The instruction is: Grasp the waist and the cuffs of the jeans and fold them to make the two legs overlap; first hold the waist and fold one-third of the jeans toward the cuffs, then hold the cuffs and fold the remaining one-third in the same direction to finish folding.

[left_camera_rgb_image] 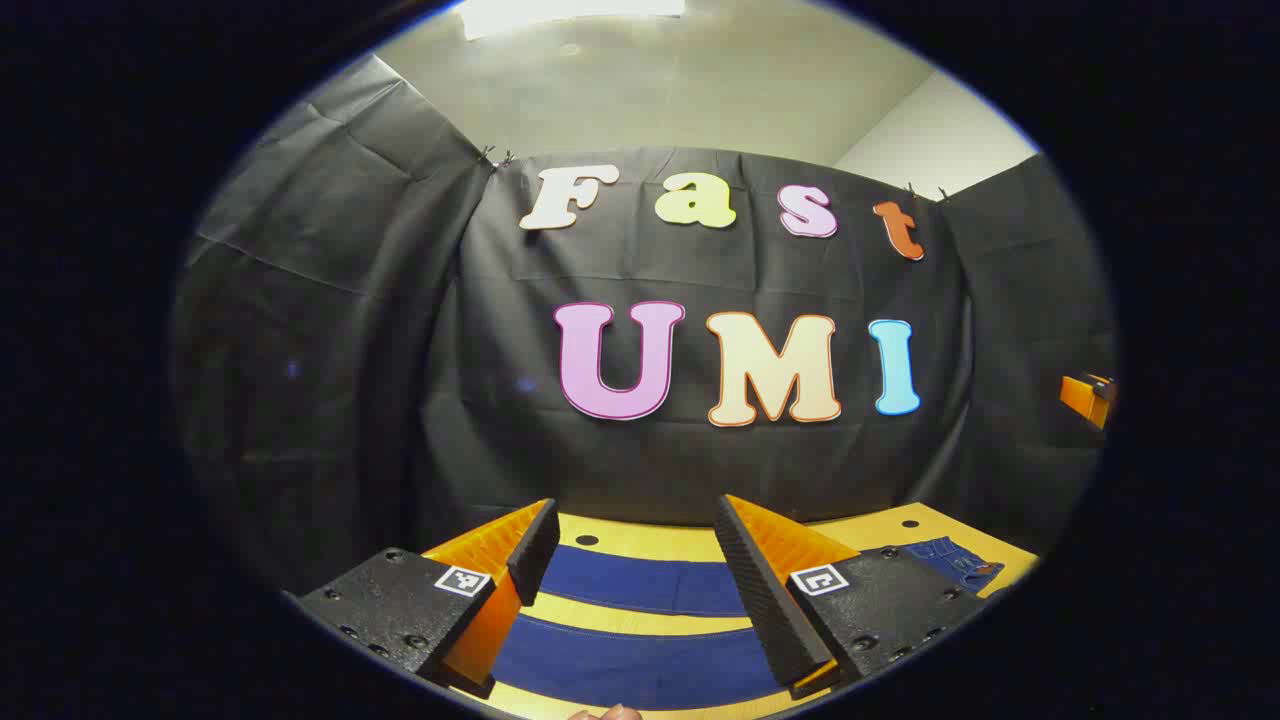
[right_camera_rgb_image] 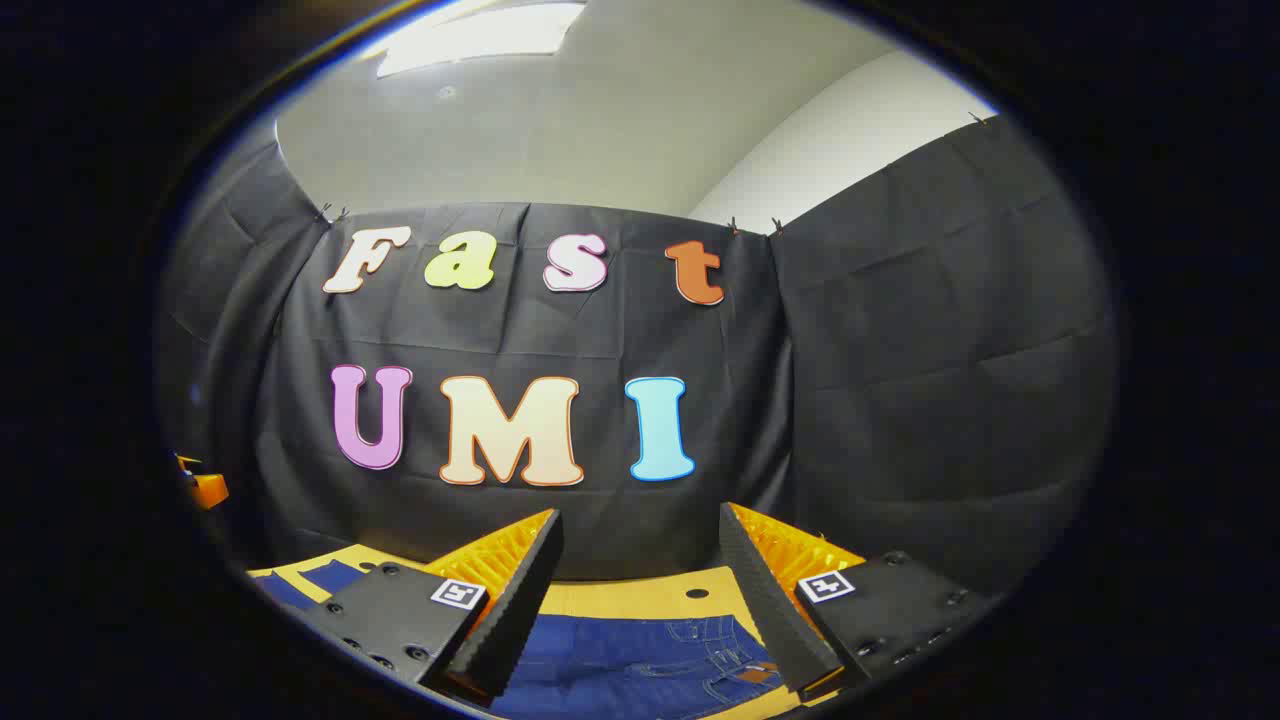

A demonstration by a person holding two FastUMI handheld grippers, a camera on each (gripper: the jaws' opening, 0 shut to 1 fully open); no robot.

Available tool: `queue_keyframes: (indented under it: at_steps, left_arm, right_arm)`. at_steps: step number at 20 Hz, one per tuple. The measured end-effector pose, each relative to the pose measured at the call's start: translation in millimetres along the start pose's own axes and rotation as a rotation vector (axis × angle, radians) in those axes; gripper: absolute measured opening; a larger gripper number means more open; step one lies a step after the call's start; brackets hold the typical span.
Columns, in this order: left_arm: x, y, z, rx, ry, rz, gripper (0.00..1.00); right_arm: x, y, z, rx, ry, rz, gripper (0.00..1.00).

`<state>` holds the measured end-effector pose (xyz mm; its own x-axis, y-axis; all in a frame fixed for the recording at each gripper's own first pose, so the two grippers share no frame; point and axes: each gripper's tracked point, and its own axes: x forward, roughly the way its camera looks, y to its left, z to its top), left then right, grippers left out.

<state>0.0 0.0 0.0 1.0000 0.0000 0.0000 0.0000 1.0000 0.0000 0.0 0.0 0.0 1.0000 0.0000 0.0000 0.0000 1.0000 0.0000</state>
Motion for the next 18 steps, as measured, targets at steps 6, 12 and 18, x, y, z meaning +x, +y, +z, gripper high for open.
queue_keyframes:
  at_steps: [6,12,18]
  left_arm:
    - [-10,9,-7,0.003,0.017,0.023,0.93]
    - [-15,21,-16,0.017,0.043,0.04,0.93]
    - [-23,41,-34,0.076,0.083,0.036,0.93]
  right_arm:
    - [-4,1,-1,-0.012,-0.001,0.011,0.99]
    - [-10,5,-6,-0.011,0.012,0.021,0.99]
    - [-20,11,-15,-0.009,0.025,0.027,0.97]
